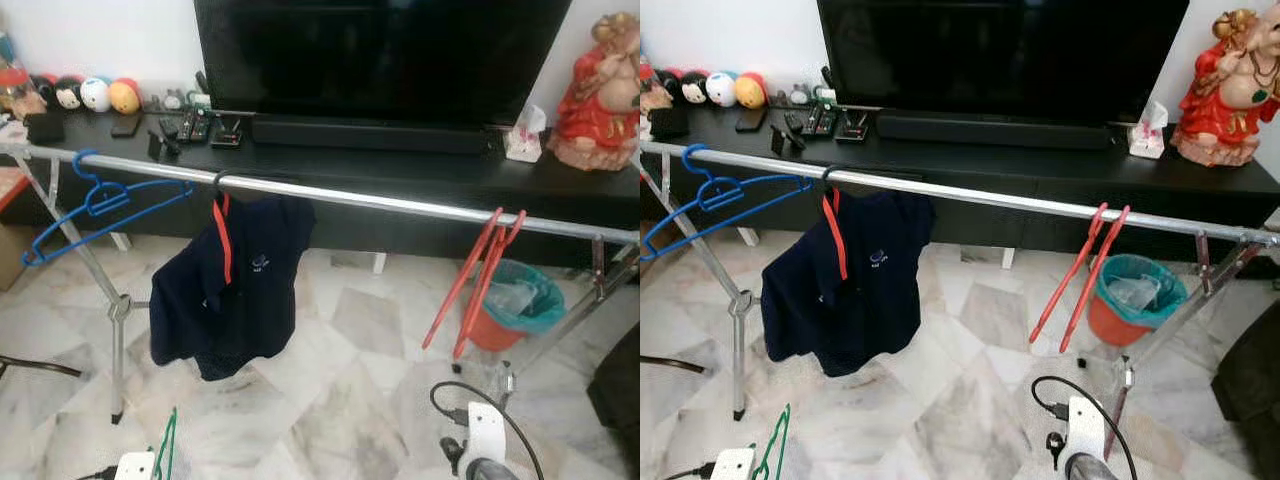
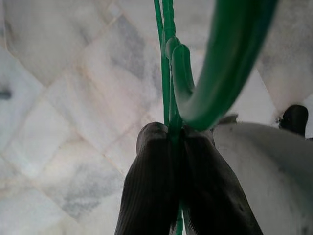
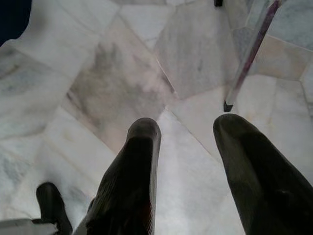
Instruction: Hang hanger
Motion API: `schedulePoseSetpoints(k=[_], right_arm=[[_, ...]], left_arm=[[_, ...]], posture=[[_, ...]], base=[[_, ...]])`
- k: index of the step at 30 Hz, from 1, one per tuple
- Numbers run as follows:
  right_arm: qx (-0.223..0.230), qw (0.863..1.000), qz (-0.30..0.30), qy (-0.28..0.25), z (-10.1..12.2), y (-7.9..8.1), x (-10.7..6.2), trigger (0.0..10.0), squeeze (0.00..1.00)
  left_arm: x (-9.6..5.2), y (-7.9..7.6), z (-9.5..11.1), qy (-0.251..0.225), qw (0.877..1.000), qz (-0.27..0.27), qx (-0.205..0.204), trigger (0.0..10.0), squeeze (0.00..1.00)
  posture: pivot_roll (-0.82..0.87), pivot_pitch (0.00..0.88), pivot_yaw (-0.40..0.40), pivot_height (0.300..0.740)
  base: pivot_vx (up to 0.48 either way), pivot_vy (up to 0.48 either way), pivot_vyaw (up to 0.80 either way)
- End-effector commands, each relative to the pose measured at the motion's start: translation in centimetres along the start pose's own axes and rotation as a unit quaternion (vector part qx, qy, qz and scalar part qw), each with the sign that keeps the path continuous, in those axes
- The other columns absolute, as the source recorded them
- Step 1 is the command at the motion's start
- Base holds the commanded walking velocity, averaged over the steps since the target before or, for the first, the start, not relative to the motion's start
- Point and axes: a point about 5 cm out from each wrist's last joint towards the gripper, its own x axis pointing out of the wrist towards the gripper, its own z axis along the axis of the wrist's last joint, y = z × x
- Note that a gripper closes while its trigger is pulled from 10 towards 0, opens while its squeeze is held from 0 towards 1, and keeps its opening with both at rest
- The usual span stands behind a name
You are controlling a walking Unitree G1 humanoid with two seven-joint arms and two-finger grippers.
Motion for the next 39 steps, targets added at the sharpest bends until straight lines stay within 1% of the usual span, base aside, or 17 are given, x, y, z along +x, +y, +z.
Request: schedulePoseSetpoints(k=[1,5,6,14,20,26,33,39], right_arm=[[-0.007,1.000,0.001,0.011,-0.48,-0.28,-0.06,10.0,0.00],[-0.007,1.000,0.006,0.015,-1.03,-0.49,-0.16,10.0,0.00],[0.000,1.000,0.001,0.014,-1.17,-0.58,-0.18,10.0,0.00],[-0.003,1.000,-0.002,0.013,-1.30,-0.61,-0.21,10.0,0.00],[-0.011,1.000,-0.001,0.014,-1.32,-0.64,-0.21,10.0,0.00],[-0.009,1.000,-0.005,0.017,-1.39,-0.67,-0.21,10.0,0.00],[-0.015,1.000,-0.002,0.017,-1.40,-0.67,-0.22,10.0,0.00],[-0.015,1.000,-0.004,0.014,-1.35,-0.75,-0.23,10.0,0.00]], left_arm=[[-0.06,0.12,-0.31,0.006,1.000,0.004,-0.001,10.0,0.00],[-0.18,0.16,-0.95,0.015,1.000,0.002,0.002,10.0,0.00],[-0.21,0.18,-1.06,0.017,1.000,0.000,0.007,10.0,0.00],[-0.25,0.32,-1.11,0.017,1.000,-0.001,0.024,10.0,0.00],[-0.25,0.24,-1.15,0.018,1.000,-0.002,0.023,10.0,0.00],[-0.24,0.19,-1.14,0.018,1.000,-0.004,0.025,10.0,0.00],[-0.24,0.13,-1.17,0.018,0.999,-0.006,0.029,10.0,0.00],[-0.24,0.09,-1.16,0.018,0.999,-0.008,0.032,10.0,0.00]], posture=[[0.09,0.000,-0.065,0.740],[0.05,0.000,-0.049,0.740],[0.03,0.000,-0.040,0.740],[0.02,0.000,-0.035,0.740],[0.02,0.000,-0.033,0.740],[0.02,0.000,-0.033,0.740],[0.03,0.000,-0.033,0.740],[0.03,0.000,-0.038,0.740]], base=[[0.000,0.000,0.00],[0.000,0.000,0.00],[0.000,0.000,0.00],[0.000,0.000,0.00],[0.000,0.000,0.00],[0.000,0.000,0.00],[0.000,-0.070,-0.74],[0.000,-0.244,0.00]])
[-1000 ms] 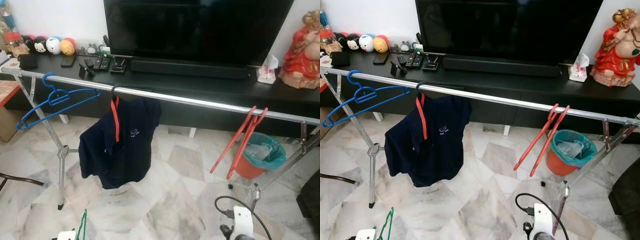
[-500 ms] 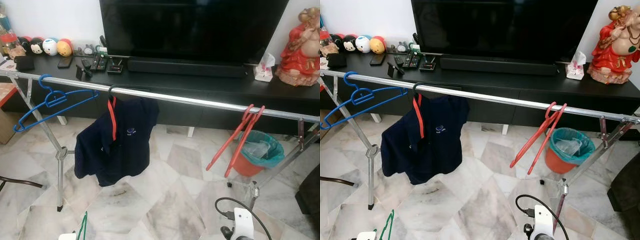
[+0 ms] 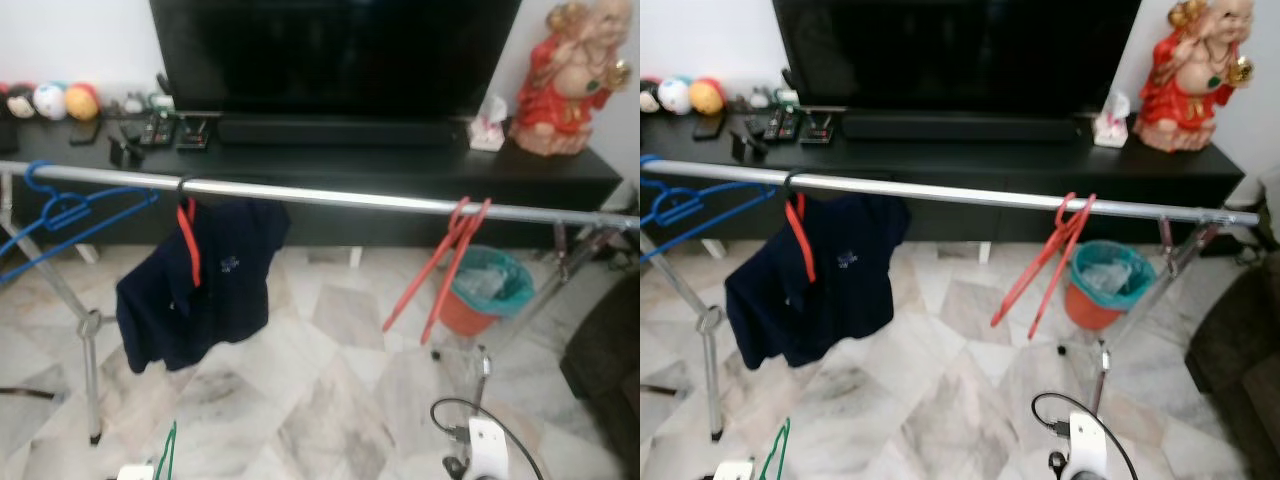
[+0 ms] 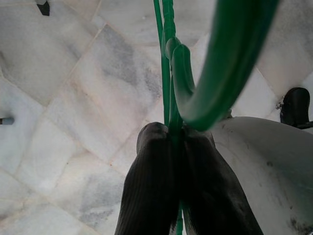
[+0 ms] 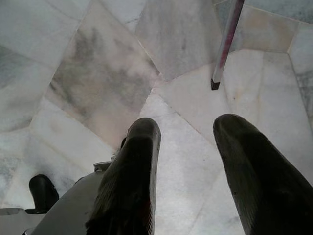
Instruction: Hang hanger
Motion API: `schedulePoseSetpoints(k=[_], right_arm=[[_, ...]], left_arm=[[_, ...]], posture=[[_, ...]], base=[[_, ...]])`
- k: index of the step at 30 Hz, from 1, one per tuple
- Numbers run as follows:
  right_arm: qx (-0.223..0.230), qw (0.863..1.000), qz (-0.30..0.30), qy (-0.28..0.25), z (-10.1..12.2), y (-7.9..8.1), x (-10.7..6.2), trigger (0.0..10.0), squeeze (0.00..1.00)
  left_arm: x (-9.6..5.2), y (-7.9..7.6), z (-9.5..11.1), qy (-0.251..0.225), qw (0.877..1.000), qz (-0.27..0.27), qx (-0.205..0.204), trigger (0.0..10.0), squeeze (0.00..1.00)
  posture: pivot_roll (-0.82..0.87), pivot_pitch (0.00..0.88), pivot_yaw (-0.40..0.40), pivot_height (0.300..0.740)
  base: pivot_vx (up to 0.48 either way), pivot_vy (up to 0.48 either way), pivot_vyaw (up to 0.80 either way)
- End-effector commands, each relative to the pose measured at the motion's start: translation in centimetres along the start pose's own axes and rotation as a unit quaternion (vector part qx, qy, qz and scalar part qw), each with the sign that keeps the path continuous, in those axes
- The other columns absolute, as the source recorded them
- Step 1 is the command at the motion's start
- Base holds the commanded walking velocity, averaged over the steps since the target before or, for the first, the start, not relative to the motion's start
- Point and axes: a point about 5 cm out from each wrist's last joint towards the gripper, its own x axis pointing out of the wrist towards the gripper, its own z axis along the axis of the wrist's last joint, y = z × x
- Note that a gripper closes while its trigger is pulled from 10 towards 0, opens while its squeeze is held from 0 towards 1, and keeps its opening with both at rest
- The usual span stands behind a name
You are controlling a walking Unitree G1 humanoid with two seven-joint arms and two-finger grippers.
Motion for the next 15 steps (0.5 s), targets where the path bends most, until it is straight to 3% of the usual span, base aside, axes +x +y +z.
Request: schedulePoseSetpoints(k=[1,15], right_arm=[[-0.003,1.000,-0.005,-0.003,0.13,-0.33,-0.02,10.0,0.00],[0.002,1.000,-0.005,-0.005,0.32,-0.33,0.00,10.0,0.00]], left_arm=[[-0.08,0.06,-0.44,0.008,1.000,-0.002,0.011,10.0,0.00],[-0.04,0.01,-0.22,0.004,1.000,-0.004,0.013,10.0,0.00]], posture=[[0.03,0.000,-0.039,0.740],[0.03,0.000,-0.040,0.740]], base=[[0.000,-0.266,0.00],[0.000,-0.277,0.00]])
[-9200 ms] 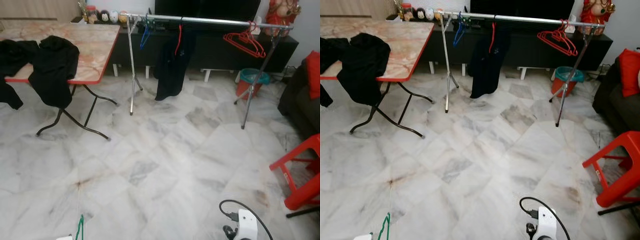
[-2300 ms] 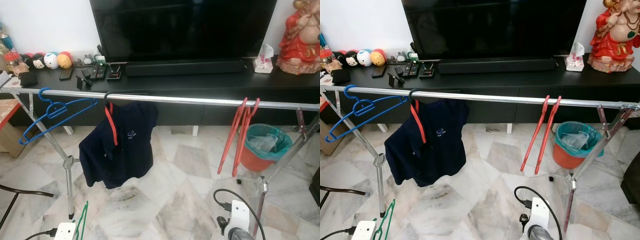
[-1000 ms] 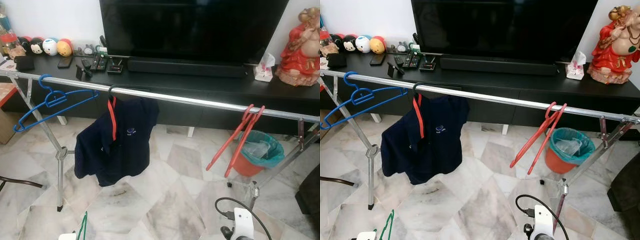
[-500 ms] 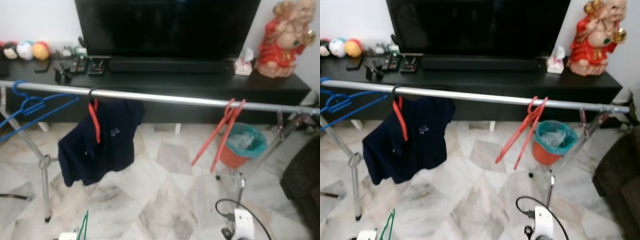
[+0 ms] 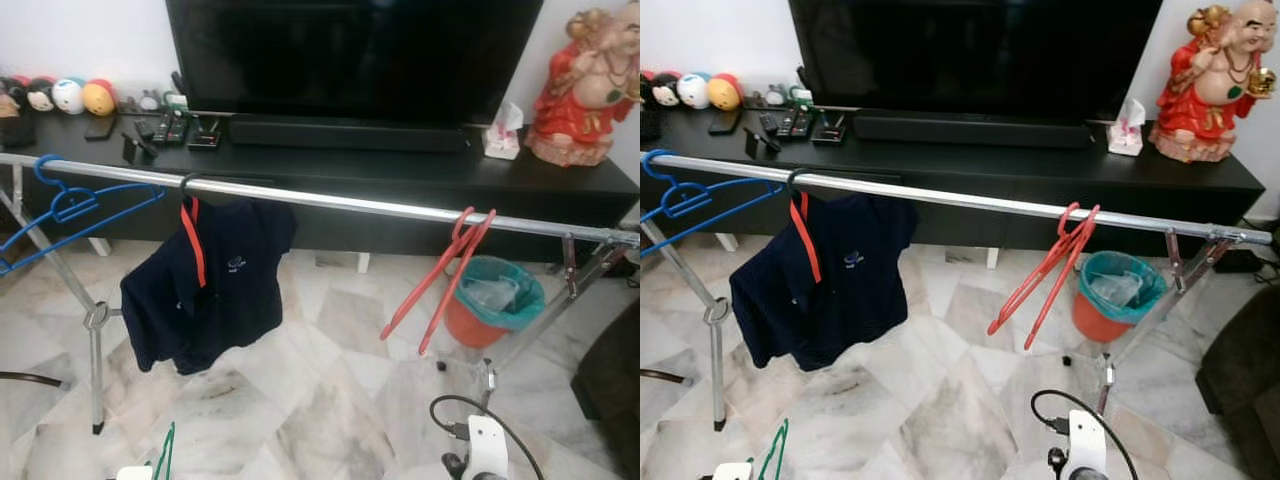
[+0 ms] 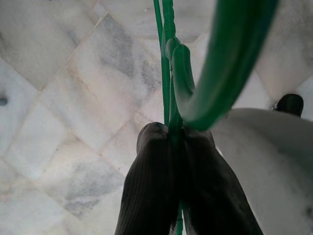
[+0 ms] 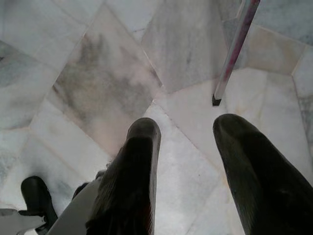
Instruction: Hang hanger
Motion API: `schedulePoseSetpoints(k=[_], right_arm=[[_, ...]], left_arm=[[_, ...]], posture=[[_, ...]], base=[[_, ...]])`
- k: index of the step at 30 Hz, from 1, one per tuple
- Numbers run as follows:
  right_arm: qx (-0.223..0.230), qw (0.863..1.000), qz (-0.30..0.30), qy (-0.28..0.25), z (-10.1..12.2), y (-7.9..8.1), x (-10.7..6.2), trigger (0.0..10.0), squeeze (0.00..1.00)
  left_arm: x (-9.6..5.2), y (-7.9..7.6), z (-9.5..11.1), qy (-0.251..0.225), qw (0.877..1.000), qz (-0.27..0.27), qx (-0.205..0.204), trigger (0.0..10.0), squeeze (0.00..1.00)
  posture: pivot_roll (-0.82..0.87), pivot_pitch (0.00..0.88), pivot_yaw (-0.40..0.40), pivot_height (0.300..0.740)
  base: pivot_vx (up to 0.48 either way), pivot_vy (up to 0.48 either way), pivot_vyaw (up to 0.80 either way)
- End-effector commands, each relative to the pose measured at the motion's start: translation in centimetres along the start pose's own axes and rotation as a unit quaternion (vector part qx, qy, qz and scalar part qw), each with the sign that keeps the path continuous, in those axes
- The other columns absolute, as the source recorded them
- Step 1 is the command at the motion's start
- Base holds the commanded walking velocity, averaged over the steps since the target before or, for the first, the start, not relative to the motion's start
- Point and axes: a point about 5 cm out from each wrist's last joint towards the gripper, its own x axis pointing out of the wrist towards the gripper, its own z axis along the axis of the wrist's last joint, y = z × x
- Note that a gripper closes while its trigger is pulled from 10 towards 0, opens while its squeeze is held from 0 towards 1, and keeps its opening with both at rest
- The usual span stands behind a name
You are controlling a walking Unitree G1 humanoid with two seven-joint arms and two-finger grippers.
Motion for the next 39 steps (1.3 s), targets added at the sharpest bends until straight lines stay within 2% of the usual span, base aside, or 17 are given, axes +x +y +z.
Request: schedulePoseSetpoints(k=[1,17,27,35,36,37,38,39], right_arm=[[0.002,1.000,-0.002,-0.002,0.0,-0.1,0.0,10.0,0.00],[0.005,1.000,-0.003,-0.005,0.3,-0.1,0.0,10.0,0.00],[0.005,1.000,-0.004,-0.013,0.7,-0.2,0.0,10.0,0.00],[0.002,1.000,0.001,-0.021,1.0,-0.4,0.0,10.0,0.00],[0.002,1.000,-0.001,-0.021,1.0,-0.5,0.0,10.0,0.00],[0.001,1.000,-0.003,-0.020,1.0,-0.6,0.0,10.0,0.00],[0.000,1.000,-0.004,-0.019,0.9,-0.7,0.0,10.0,0.00],[0.000,1.000,-0.004,-0.019,0.9,-0.7,0.0,10.0,0.00]], left_arm=[[0.0,0.0,-0.2,0.003,1.000,-0.002,0.012,10.0,0.00],[0.0,-0.1,0.0,0.001,1.000,-0.005,0.012,10.0,0.00],[0.1,0.0,0.4,-0.014,1.000,0.014,-0.009,10.0,0.00],[-0.1,0.2,2.0,-0.098,0.993,0.064,-0.006,10.0,0.00],[-0.1,0.3,5.5,-0.169,0.983,0.075,0.016,10.0,0.00],[-0.7,0.9,9.8,-0.247,0.965,0.081,0.041,10.0,0.00],[-1.4,1.2,12.8,-0.301,0.948,0.085,0.058,10.0,0.00],[-1.4,1.2,12.8,-0.301,0.948,0.085,0.058,10.0,0.00]], posture=[[0.03,0.000,-0.040,0.740],[0.03,0.000,-0.041,0.740],[0.06,0.000,-0.057,0.740],[0.09,0.000,-0.076,0.740],[0.09,0.000,-0.076,0.740],[0.10,0.000,-0.084,0.740],[0.10,0.000,-0.084,0.740],[0.10,0.000,-0.084,0.740]], base=[[0.000,-0.300,0.00],[0.000,-0.297,0.00],[0.000,0.000,0.00],[0.000,0.000,0.00],[0.000,0.000,0.00],[0.000,0.000,0.00],[0.000,0.000,0.00],[0.000,0.000,0.00]])
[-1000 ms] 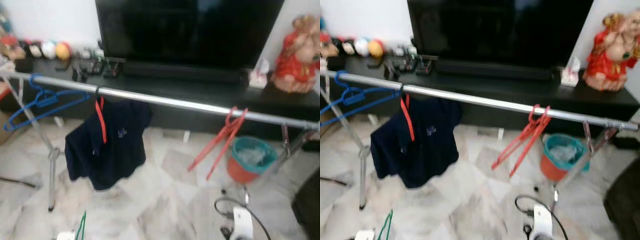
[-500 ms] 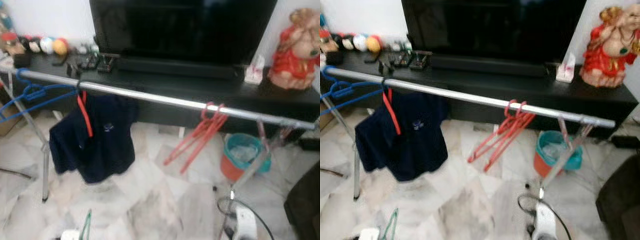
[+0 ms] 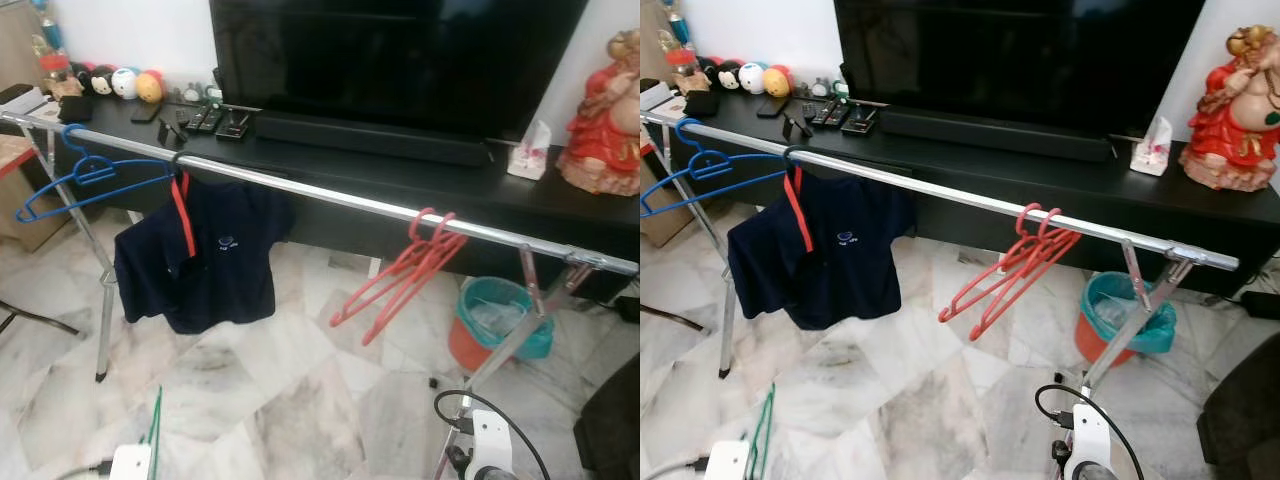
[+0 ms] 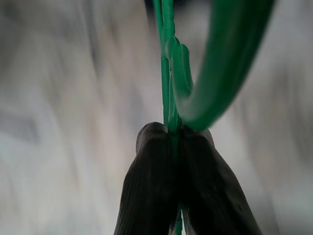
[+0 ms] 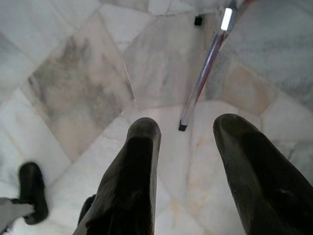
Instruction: Hang hanger
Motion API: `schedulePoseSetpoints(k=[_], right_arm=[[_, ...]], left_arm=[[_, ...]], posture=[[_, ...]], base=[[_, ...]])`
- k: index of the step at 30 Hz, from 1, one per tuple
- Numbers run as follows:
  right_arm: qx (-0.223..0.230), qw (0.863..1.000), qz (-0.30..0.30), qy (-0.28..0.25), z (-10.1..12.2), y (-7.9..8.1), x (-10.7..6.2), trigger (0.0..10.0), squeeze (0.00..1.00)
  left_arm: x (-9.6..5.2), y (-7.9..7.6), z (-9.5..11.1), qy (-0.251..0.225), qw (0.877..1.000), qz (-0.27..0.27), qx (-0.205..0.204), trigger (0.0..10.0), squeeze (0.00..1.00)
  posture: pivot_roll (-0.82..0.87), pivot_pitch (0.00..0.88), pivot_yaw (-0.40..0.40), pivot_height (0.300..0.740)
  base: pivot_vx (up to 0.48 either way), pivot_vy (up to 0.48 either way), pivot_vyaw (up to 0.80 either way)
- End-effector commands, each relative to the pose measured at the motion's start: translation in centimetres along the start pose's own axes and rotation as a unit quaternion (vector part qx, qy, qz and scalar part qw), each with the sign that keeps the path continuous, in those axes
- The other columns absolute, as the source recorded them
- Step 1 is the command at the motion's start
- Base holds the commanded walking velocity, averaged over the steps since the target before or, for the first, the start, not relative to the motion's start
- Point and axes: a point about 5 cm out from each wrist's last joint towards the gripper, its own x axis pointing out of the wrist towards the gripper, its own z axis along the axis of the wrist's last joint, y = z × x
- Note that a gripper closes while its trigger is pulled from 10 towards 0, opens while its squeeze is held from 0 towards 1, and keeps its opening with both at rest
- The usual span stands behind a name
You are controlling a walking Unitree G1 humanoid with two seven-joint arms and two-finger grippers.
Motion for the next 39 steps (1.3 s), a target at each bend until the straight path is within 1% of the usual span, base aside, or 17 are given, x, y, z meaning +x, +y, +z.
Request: schedulePoseSetpoints(k=[1,2,3,4,5,6,7,10,13,15,17,18,25,30,33,35,39], right_arm=[[-0.002,1.000,-0.008,-0.002,0.2,-0.5,0.0,10.0,0.00],[-0.004,1.000,-0.009,0.001,0.1,-0.7,-0.1,10.0,0.00],[-0.004,1.000,-0.009,0.001,0.1,-0.7,-0.1,10.0,0.00],[-0.005,1.000,-0.010,0.002,-0.1,-0.8,-0.1,10.0,0.00],[-0.005,1.000,-0.009,0.003,-0.1,-0.8,-0.1,10.0,0.00],[-0.005,1.000,-0.009,0.003,-0.1,-0.8,-0.1,10.0,0.00],[-0.006,1.000,-0.009,0.003,-0.1,-0.9,-0.1,10.0,0.00],[-0.005,1.000,-0.010,0.003,-0.2,-0.9,-0.1,10.0,0.00],[0.001,1.000,-0.013,0.002,-0.4,-0.8,-0.1,10.0,0.00],[0.004,1.000,-0.014,0.003,-0.4,-0.7,-0.1,10.0,0.00],[0.005,1.000,-0.015,0.004,-0.5,-0.7,-0.1,10.0,0.00],[0.006,1.000,-0.015,0.006,-0.5,-0.7,-0.1,10.0,0.00],[0.013,1.000,-0.012,0.004,-0.5,-0.5,-0.1,10.0,0.00],[0.014,1.000,-0.013,0.006,-0.5,-0.5,-0.1,10.0,0.00],[0.014,1.000,-0.013,0.006,-0.5,-0.5,-0.1,10.0,0.00],[0.014,1.000,-0.013,0.007,-0.5,-0.6,-0.1,10.0,0.00],[0.012,1.000,-0.011,0.007,-0.5,-0.6,-0.1,10.0,0.00]], left_arm=[[1.2,1.0,6.0,-0.126,0.992,0.006,0.027,10.0,0.00],[0.8,0.8,9.3,-0.200,0.978,-0.010,0.057,10.0,0.00],[0.8,0.8,9.3,-0.200,0.978,-0.010,0.057,10.0,0.00],[0.4,-0.2,11.3,-0.238,0.968,-0.043,0.062,10.0,0.00],[0.3,-0.9,11.9,-0.248,0.965,-0.066,0.061,10.0,0.00],[0.3,-0.9,11.9,-0.248,0.965,-0.066,0.061,10.0,0.00],[0.1,-1.7,12.5,-0.258,0.959,-0.093,0.066,10.0,0.00],[-1.0,-5.5,13.5,-0.273,0.940,-0.192,0.070,10.0,0.00],[-2.6,-8.7,13.6,-0.264,0.926,-0.268,0.042,10.0,0.00],[-3.5,-10.0,13.4,-0.251,0.921,-0.296,0.024,10.0,0.00],[-4.1,-10.6,13.2,-0.245,0.918,-0.311,0.034,10.0,0.00],[-4.1,-10.9,12.9,-0.236,0.922,-0.304,0.045,10.0,0.00],[-3.7,-10.4,14.0,-0.235,0.936,-0.261,0.026,10.0,0.00],[-3.9,-9.3,14.4,-0.230,0.944,-0.235,0.019,10.0,0.00],[-4.0,-9.1,14.2,-0.231,0.943,-0.240,0.017,10.0,0.00],[-4.5,-8.8,13.8,-0.232,0.937,-0.260,0.012,10.0,0.00],[-4.5,-7.8,13.5,-0.228,0.941,-0.250,0.007,10.0,0.00]], posture=[[0.11,0.000,-0.090,0.740],[0.12,0.000,-0.092,0.740],[0.12,0.000,-0.092,0.740],[0.12,0.000,-0.095,0.740],[0.11,0.000,-0.093,0.740],[0.11,0.000,-0.093,0.740],[0.11,0.000,-0.092,0.740],[0.08,0.000,-0.076,0.740],[0.06,0.000,-0.064,0.740],[0.06,0.000,-0.061,0.740],[0.06,0.000,-0.058,0.740],[0.06,0.000,-0.055,0.740],[0.07,0.000,-0.055,0.740],[0.07,0.000,-0.058,0.740],[0.07,0.000,-0.062,0.740],[0.08,0.000,-0.066,0.740],[0.08,0.000,-0.072,0.740]], base=[[0.000,0.000,0.00],[0.000,0.000,0.00],[0.000,0.000,0.00],[0.000,0.000,0.00],[0.000,0.000,0.00],[0.000,0.000,0.00],[0.000,0.000,0.00],[0.000,0.000,0.00],[0.000,0.000,0.00],[0.000,0.000,0.00],[0.000,0.000,0.00],[0.000,0.000,0.00],[0.000,0.000,0.00],[0.000,0.000,0.00],[0.000,0.000,0.00],[0.000,0.000,0.00],[0.000,0.000,0.00]])
